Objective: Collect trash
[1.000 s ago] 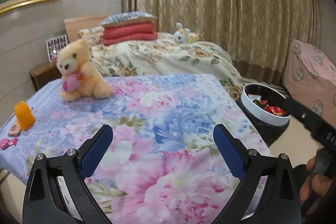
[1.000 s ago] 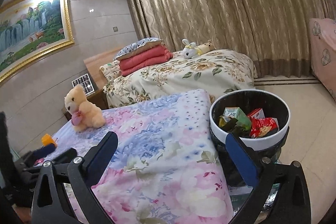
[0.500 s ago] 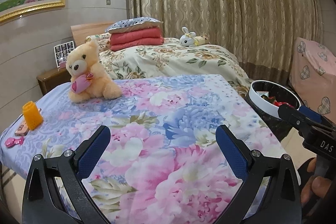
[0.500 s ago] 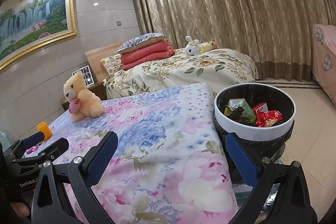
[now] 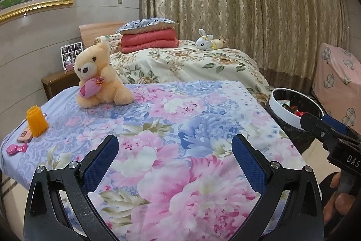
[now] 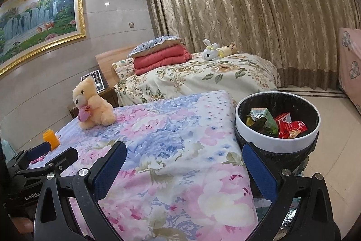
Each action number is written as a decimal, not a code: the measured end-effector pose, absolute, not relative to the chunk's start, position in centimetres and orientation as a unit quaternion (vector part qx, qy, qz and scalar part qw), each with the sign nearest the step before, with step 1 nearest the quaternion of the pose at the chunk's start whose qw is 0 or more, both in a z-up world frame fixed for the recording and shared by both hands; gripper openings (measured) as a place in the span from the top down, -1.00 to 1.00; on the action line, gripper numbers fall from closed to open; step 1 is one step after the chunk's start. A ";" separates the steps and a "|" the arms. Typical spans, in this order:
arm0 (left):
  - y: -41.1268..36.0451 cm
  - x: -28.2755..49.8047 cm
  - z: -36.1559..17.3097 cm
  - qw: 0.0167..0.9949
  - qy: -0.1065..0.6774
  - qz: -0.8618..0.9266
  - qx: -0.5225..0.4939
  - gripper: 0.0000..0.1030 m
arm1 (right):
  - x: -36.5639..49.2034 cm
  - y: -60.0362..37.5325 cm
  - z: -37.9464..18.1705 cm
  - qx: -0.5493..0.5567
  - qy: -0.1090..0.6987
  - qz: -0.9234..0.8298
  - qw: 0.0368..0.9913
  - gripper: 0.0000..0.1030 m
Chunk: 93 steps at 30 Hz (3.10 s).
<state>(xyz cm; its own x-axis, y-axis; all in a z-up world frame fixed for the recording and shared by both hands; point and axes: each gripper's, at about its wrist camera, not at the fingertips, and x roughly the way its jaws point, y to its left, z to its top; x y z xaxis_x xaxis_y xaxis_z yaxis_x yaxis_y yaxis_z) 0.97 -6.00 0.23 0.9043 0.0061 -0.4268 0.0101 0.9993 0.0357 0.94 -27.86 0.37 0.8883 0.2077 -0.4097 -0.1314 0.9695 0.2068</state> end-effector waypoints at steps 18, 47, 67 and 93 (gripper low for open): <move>-6.0 0.9 0.3 0.976 0.217 0.010 0.024 -0.99 | 0.7 -27.7 0.4 0.086 0.218 0.090 0.968 -1.00; -5.9 1.0 0.1 0.975 0.222 0.003 0.018 -0.99 | 0.7 -27.4 0.6 0.087 0.221 0.097 0.967 -1.00; -5.9 1.1 0.0 0.974 0.225 0.000 0.018 -0.99 | 0.8 -27.2 0.5 0.087 0.222 0.098 0.966 -1.00; -6.2 1.6 -0.4 0.972 0.233 -0.007 0.017 -0.99 | 0.9 -27.2 0.2 0.087 0.231 0.097 0.964 -1.00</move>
